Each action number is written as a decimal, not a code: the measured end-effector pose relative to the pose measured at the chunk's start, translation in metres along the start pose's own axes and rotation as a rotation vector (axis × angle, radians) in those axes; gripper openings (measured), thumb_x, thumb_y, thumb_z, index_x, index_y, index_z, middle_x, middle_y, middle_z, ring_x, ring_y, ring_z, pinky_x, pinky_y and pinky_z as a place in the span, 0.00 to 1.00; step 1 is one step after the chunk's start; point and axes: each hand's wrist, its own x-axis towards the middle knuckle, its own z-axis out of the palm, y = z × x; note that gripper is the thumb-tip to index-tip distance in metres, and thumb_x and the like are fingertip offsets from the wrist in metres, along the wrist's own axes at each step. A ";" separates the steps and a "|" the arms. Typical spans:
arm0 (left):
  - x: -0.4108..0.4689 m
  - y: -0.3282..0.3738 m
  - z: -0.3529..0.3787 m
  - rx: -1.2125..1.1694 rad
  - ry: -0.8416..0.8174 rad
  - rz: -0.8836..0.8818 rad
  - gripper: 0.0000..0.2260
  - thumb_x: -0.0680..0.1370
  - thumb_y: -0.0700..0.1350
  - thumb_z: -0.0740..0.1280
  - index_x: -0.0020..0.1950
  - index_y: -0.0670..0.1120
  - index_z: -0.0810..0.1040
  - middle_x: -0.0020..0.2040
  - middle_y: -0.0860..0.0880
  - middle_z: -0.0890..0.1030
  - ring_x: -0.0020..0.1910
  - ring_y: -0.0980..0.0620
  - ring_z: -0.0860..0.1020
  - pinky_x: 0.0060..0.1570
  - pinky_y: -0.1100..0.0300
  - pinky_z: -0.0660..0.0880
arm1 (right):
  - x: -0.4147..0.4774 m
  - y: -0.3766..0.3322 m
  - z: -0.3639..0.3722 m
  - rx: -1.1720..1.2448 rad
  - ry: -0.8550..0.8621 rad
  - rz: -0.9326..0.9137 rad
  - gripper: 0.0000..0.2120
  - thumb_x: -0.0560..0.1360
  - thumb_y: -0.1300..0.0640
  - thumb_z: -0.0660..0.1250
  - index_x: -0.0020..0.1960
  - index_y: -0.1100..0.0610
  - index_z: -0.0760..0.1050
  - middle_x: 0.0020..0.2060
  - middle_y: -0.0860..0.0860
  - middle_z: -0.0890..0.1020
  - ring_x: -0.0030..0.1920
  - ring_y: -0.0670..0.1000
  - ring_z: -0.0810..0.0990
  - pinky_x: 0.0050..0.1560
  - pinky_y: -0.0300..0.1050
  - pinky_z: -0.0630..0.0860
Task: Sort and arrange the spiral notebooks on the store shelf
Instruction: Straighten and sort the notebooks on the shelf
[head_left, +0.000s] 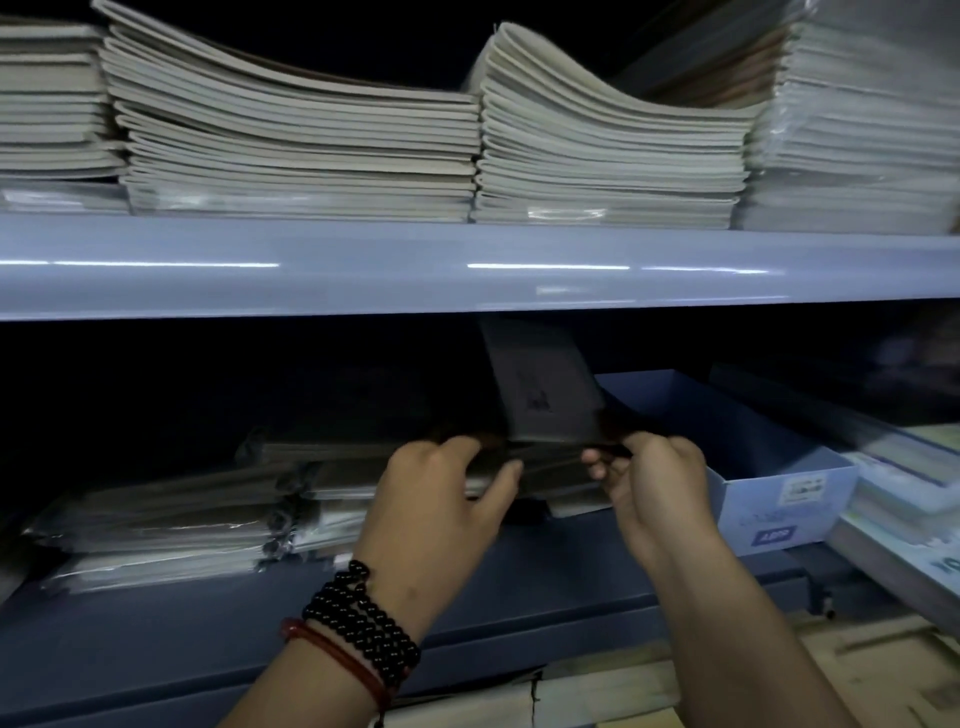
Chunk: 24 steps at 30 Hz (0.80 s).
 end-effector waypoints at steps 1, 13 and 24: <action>0.001 0.006 0.006 -0.031 -0.011 -0.009 0.13 0.77 0.57 0.70 0.48 0.48 0.85 0.38 0.51 0.81 0.37 0.56 0.79 0.38 0.66 0.76 | 0.002 -0.002 -0.001 0.012 0.010 -0.006 0.09 0.79 0.72 0.56 0.45 0.65 0.72 0.32 0.58 0.79 0.28 0.50 0.77 0.30 0.44 0.69; 0.060 0.010 0.070 0.302 -0.430 -0.069 0.14 0.82 0.45 0.63 0.68 0.50 0.76 0.65 0.46 0.76 0.61 0.46 0.77 0.53 0.57 0.75 | 0.056 0.008 -0.012 -0.316 0.082 -0.007 0.13 0.79 0.70 0.62 0.38 0.58 0.70 0.33 0.52 0.74 0.31 0.49 0.70 0.33 0.38 0.69; 0.016 0.060 0.058 0.355 -0.361 0.160 0.08 0.80 0.44 0.57 0.50 0.51 0.77 0.47 0.49 0.81 0.44 0.47 0.81 0.38 0.58 0.71 | 0.077 0.038 -0.019 -0.373 0.063 0.005 0.03 0.79 0.63 0.65 0.47 0.57 0.77 0.38 0.53 0.80 0.34 0.49 0.76 0.32 0.39 0.71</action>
